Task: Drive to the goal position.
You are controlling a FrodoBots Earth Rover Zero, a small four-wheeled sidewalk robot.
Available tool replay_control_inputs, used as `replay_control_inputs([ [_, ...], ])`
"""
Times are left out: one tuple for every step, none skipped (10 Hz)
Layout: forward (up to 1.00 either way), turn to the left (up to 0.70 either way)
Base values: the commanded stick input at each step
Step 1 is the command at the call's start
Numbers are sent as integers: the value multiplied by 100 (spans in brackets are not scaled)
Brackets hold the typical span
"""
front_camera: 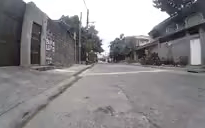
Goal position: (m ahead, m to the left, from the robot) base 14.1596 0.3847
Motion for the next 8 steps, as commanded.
replay_control_inputs([
  [100,7],
  [100,7],
  [100,7],
  [100,-5],
  [100,-19],
  [100,-33],
  [100,-6],
  [100,7],
])
